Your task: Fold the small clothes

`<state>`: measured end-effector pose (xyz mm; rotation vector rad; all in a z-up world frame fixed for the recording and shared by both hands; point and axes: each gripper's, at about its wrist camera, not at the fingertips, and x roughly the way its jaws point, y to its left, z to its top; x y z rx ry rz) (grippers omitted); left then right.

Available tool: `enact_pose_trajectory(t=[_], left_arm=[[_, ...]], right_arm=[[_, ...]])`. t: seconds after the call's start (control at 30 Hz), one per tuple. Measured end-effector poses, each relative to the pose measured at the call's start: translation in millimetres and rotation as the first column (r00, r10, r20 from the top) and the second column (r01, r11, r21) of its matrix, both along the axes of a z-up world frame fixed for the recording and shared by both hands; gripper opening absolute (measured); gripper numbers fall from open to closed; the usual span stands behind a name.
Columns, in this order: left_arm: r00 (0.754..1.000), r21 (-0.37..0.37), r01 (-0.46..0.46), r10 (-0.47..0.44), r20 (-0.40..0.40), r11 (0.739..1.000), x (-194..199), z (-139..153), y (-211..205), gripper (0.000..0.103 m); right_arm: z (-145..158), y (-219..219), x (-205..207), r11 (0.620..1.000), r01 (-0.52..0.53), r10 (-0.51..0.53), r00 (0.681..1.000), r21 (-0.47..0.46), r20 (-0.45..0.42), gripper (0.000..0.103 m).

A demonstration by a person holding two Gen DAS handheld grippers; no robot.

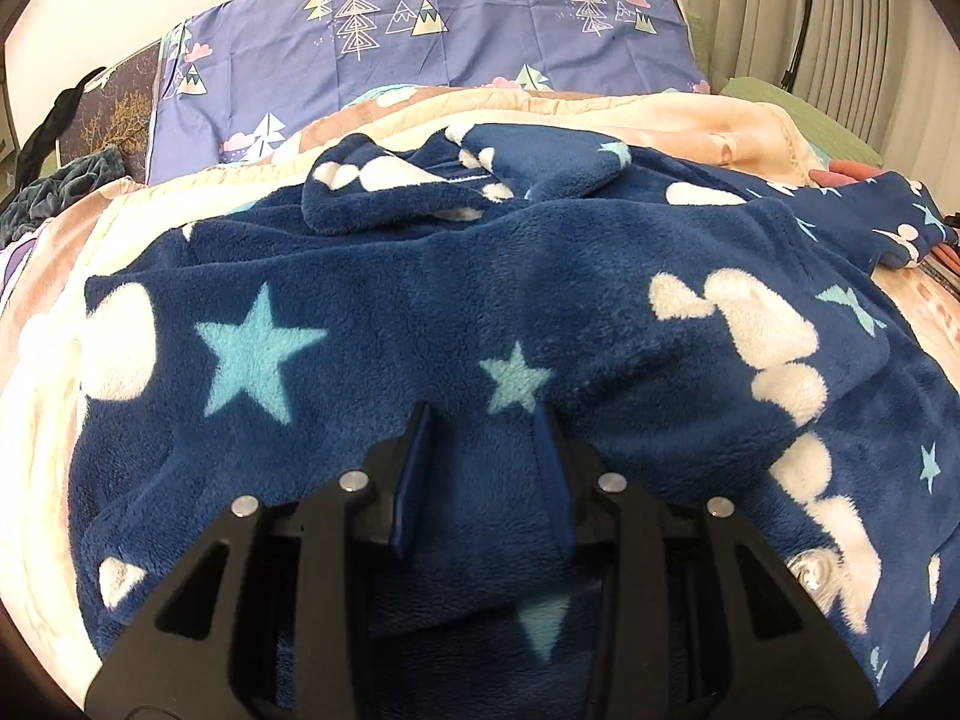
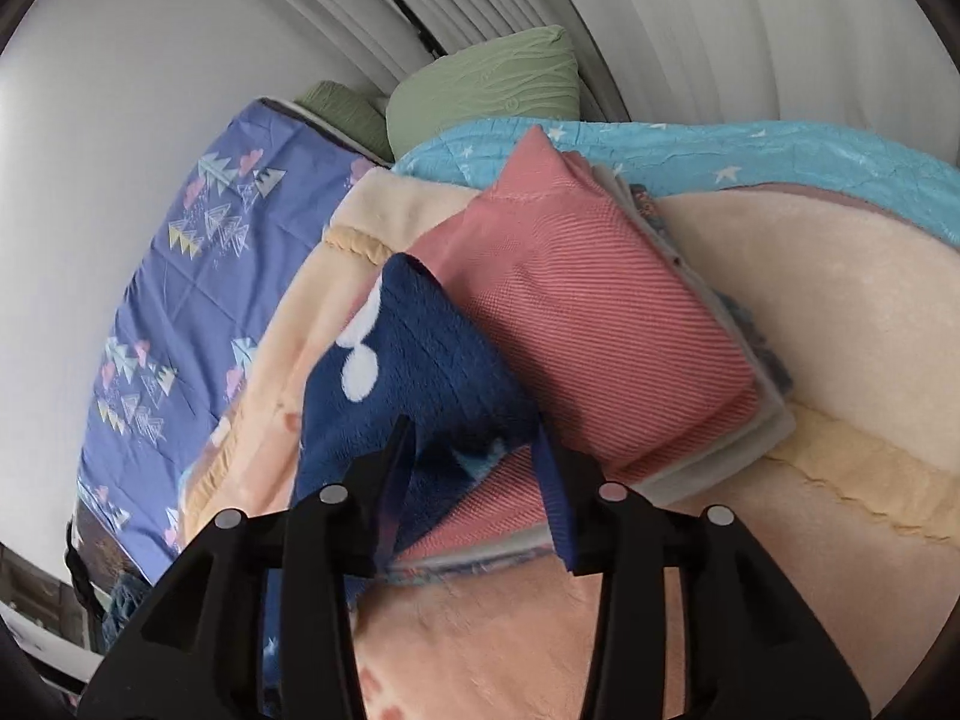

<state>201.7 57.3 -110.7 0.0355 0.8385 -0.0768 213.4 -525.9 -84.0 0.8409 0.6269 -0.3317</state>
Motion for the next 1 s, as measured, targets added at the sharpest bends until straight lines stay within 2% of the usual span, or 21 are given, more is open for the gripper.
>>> enact_pose_trajectory(t=[0.03,0.1,0.17,0.23,0.27,0.3,0.33,0.37,0.4,0.5,0.53,0.6,0.67,0.77,0.8,0.83,0.9,0.93,1.0], left_arm=[[1.000,-0.003,0.000,0.000,0.000,1.000,-0.3,0.2,0.6,0.036],[1.000,-0.008,-0.001,0.001,0.001,1.000,-0.2,0.4,1.2,0.036],[1.000,-0.017,-0.001,0.001,0.000,1.000,-0.2,0.3,2.4,0.036],[1.000,-0.028,-0.001,0.001,0.000,1.000,-0.3,0.5,3.8,0.036],[1.000,-0.033,-0.002,0.002,0.001,0.999,-0.4,0.7,4.3,0.036],[1.000,-0.042,-0.002,0.002,0.002,0.999,-0.6,1.0,5.5,0.036],[1.000,-0.049,-0.003,0.003,0.003,0.999,-0.6,1.1,6.2,0.036],[1.000,-0.056,-0.003,0.003,0.003,0.998,-0.8,1.0,7.1,0.036],[1.000,-0.072,-0.003,0.004,0.005,0.997,-1.3,1.4,9.2,0.036],[1.000,-0.116,-0.003,0.004,0.005,0.993,-1.6,1.7,14.8,0.036],[1.000,-0.136,-0.003,0.004,0.004,0.991,-1.5,2.0,17.3,0.036],[1.000,-0.186,-0.002,0.003,0.005,0.983,-1.7,2.7,23.6,0.036],[1.000,-0.265,-0.004,0.006,0.009,0.964,-3.2,5.6,33.4,0.037],[0.999,-0.403,0.030,-0.020,0.028,0.915,-7.2,15.6,38.7,0.056],[0.998,-0.449,0.058,-0.046,0.036,0.892,-7.7,20.2,35.3,0.060],[0.997,-0.474,0.076,-0.066,0.038,0.877,-6.9,23.1,31.2,0.062],[0.993,-0.518,0.112,-0.114,0.027,0.848,-2.3,28.3,18.5,0.072],[0.991,-0.537,0.120,-0.135,0.011,0.835,1.9,29.8,11.0,0.074],[0.989,-0.552,0.115,-0.149,-0.018,0.826,10.1,30.2,0.1,0.076]], right_arm=[[5.3,5.9,2.8,1.000,-0.015,0.015,1.000,-0.016,0.020,0.015],[26.2,32.5,4.7,0.993,-0.034,0.042,0.997,-0.113,0.069,0.014],[47.4,70.0,9.4,0.977,-0.111,0.136,0.983,-0.182,0.126,0.014],[68.5,128.5,14.1,0.938,-0.265,0.309,0.930,-0.221,0.197,0.014],[76.2,159.5,15.0,0.907,-0.344,0.397,0.891,-0.241,0.220,0.014],[82.3,198.7,14.1,0.860,-0.436,0.498,0.832,-0.267,0.244,0.014],[84.0,240.7,11.6,0.797,-0.527,0.597,0.761,-0.295,0.255,0.014],[83.2,266.6,9.1,0.754,-0.580,0.653,0.713,-0.309,0.255,0.014],[75.3,312.4,3.7,0.674,-0.664,0.738,0.629,-0.323,0.245,0.014],[44.1,389.7,-3.9,0.511,-0.795,0.858,0.492,-0.326,0.147,0.014],[30.3,408.3,-4.7,0.474,-0.818,0.877,0.470,-0.327,0.095,0.014],[-0.8,432.6,-2.1,0.427,-0.855,0.893,0.450,-0.296,-0.011,0.014],[-20.5,436.1,-0.3,0.424,-0.873,0.893,0.447,-0.243,-0.049,0.015],[-31.0,431.3,-4.2,0.424,-0.876,0.896,0.443,-0.230,-0.037,0.016],[-29.7,429.6,-4.4,0.420,-0.878,0.899,0.437,-0.231,-0.027,0.015],[-31.0,428.6,-4.8,0.420,-0.878,0.900,0.435,-0.228,-0.019,0.015],[-33.3,425.5,-9.4,0.419,-0.879,0.902,0.431,-0.227,-0.005,0.016],[-34.4,425.9,-10.0,0.416,-0.879,0.903,0.429,-0.233,-0.002,0.017],[-36.1,424.1,-15.1,0.403,-0.880,0.910,0.415,-0.253,0.006,0.022]])
